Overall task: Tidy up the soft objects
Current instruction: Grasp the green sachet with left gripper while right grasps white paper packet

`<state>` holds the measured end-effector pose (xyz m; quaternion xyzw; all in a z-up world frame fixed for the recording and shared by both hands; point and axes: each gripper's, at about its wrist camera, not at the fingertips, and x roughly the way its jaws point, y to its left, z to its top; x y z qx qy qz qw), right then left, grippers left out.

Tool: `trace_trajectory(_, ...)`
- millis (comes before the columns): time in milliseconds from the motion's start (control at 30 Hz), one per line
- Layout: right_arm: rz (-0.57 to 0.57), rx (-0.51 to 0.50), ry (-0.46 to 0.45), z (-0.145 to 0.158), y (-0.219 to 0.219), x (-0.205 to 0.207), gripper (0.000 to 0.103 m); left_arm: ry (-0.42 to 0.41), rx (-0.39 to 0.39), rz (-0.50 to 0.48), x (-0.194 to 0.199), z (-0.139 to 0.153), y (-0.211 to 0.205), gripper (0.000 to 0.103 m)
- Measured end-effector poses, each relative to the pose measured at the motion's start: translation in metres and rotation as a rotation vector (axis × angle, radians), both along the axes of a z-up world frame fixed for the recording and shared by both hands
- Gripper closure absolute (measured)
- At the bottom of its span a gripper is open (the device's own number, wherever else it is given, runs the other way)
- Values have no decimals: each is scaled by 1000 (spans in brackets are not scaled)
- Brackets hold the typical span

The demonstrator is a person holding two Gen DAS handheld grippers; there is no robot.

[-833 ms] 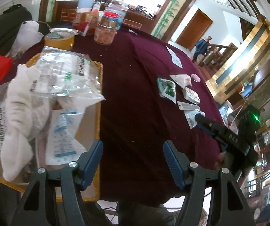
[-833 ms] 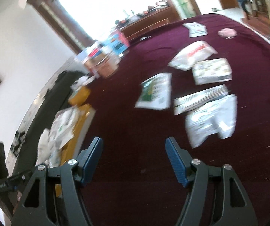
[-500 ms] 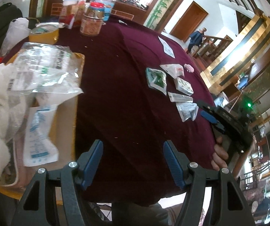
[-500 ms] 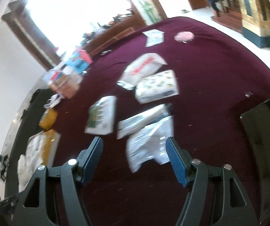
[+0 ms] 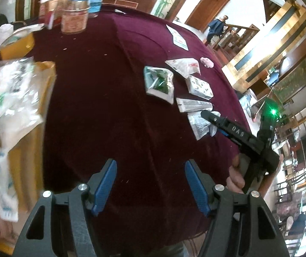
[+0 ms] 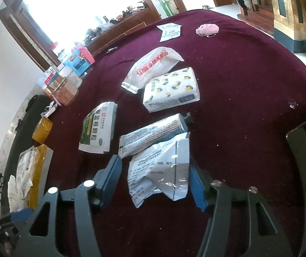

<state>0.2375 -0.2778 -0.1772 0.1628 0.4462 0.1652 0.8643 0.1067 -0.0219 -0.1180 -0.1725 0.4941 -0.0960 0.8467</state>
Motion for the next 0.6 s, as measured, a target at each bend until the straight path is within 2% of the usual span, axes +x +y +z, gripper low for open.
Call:
trace_trajectory(200, 11, 4, 2, -1, 1, -1, 63, 12, 14, -28, 29, -1, -14, 33)
trace_trajectory(367, 45, 16, -17, 2, 4, -4, 67, 46, 31, -25, 63, -4, -23, 33)
trace_trajectory(467, 86, 40, -55, 7, 6, -9, 68, 56, 61, -26, 86, -6, -30, 33)
trace_trajectory(600, 84, 85, -108, 14, 0, -18, 72, 67, 96, -30, 115, -8, -40, 33)
